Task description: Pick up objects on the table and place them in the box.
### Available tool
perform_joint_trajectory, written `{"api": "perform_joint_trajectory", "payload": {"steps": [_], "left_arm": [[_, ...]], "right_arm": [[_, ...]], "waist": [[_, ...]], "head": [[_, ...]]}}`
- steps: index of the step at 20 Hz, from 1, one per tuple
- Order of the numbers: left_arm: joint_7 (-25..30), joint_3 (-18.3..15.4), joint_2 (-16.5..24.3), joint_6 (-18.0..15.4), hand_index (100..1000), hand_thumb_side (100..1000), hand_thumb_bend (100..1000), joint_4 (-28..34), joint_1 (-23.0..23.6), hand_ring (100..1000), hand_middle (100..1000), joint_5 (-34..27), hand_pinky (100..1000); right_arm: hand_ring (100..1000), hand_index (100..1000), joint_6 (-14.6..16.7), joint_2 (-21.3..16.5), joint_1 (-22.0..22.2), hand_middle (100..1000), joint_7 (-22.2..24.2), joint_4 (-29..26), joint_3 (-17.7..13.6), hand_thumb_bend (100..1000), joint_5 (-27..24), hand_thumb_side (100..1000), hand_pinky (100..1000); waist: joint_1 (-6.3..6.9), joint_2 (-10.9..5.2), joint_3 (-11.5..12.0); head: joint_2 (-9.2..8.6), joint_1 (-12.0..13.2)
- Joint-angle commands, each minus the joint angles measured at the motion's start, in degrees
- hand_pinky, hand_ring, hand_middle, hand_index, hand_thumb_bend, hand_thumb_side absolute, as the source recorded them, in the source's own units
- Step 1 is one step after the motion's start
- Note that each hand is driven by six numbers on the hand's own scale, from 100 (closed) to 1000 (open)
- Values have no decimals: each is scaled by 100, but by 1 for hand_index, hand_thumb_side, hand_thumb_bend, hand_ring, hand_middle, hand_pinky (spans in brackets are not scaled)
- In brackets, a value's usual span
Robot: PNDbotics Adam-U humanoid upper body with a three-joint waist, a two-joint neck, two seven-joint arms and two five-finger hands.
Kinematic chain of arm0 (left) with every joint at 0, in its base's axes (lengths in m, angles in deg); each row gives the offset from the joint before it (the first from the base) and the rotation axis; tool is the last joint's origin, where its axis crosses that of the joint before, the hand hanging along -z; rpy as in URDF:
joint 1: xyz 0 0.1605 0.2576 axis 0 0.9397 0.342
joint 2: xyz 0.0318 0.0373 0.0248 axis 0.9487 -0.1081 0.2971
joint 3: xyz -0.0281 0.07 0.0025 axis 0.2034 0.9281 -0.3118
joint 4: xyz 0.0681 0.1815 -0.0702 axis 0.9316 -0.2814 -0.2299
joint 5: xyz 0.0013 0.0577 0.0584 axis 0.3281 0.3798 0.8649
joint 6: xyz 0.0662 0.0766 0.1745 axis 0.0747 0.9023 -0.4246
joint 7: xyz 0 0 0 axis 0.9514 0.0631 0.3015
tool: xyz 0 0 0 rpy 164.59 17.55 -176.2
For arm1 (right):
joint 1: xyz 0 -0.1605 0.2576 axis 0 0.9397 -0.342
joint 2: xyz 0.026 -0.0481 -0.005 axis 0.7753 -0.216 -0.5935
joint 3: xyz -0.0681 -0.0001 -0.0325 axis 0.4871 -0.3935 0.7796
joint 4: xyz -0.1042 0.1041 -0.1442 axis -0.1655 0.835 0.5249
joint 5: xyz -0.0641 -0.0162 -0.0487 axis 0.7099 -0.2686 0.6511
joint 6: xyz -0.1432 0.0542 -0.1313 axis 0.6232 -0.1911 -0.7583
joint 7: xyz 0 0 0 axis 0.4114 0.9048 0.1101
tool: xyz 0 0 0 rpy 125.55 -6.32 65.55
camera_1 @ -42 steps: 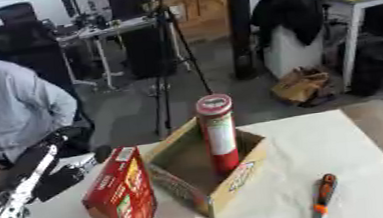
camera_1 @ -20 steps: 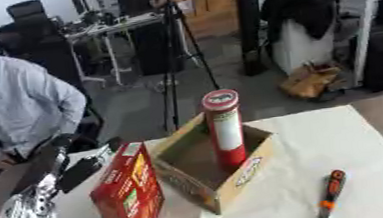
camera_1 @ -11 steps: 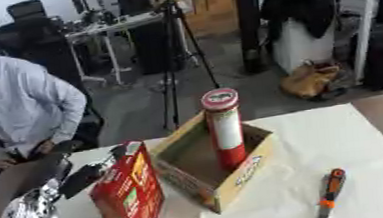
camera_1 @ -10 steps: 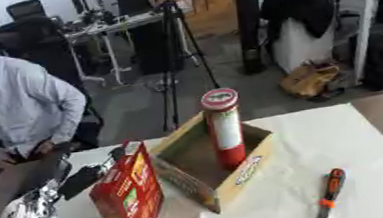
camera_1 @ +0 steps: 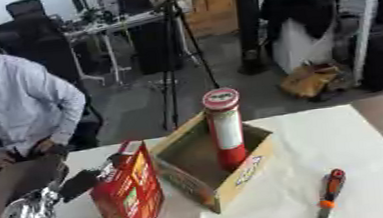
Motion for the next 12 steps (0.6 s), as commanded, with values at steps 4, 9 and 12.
{"api": "perform_joint_trajectory", "payload": {"steps": [4, 9, 12], "left_arm": [[567, 19, -78, -283, 1000, 1000, 837, 284, -51, 1000, 1000, 456, 1000], [988, 29, -125, -395, 1000, 1000, 818, 519, -20, 1000, 1000, 606, 1000], [1147, 24, -146, -423, 1000, 1000, 821, 572, 3, 1000, 1000, 742, 1000]], "right_arm": [[918, 837, -21, -88, -55, 904, -28, -65, -35, 100, -13, 1000, 897], [918, 836, -27, -79, -54, 904, -26, -65, -23, 100, -10, 1000, 897], [918, 836, -25, -70, -61, 904, -25, -65, -19, 100, -11, 1000, 898]], "waist": [[-51, -55, -6], [-39, -51, -11], [-37, -45, -21]], "head": [[22, 28], [31, 30], [24, 35]]}}
